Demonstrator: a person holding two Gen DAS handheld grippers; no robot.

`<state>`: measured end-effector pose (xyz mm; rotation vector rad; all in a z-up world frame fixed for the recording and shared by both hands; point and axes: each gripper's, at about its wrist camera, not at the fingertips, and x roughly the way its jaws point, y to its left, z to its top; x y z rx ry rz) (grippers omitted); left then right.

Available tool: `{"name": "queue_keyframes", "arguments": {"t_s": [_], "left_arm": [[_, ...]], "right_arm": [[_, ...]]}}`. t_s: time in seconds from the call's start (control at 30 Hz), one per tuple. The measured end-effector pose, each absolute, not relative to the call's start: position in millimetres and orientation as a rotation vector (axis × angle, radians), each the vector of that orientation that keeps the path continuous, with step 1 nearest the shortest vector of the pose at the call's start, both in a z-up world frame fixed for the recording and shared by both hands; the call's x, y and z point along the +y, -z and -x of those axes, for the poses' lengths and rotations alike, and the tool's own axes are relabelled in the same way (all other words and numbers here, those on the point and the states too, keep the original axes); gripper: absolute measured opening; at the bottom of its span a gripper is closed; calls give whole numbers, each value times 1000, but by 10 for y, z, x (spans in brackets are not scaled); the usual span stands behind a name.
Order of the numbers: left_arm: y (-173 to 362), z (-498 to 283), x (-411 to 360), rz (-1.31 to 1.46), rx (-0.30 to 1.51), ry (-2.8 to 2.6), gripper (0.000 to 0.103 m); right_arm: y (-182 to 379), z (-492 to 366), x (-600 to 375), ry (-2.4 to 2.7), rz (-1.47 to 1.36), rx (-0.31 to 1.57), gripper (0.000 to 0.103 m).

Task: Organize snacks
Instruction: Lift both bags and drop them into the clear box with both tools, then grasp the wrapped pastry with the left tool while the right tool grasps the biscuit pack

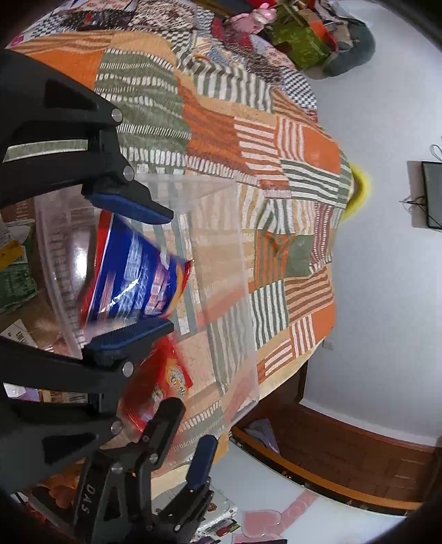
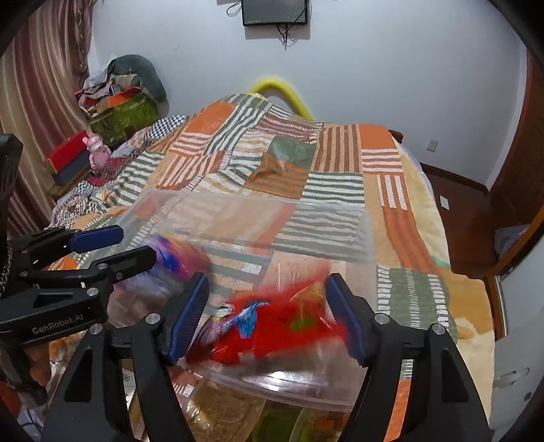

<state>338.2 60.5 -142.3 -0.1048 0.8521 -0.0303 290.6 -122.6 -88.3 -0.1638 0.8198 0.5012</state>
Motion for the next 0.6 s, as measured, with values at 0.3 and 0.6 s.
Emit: {"name": "queue_keyframes", "arguments": {"t_s": [0.3,0.6], "left_arm": [[977,-2943,690,62,754,31,72],[828,-2394,1014,42,739,-12,80]], "right_arm": [[594,-2690,-1467,-492,128,736,75],[503,-2442,-1817,-447,98,710,75]]}}
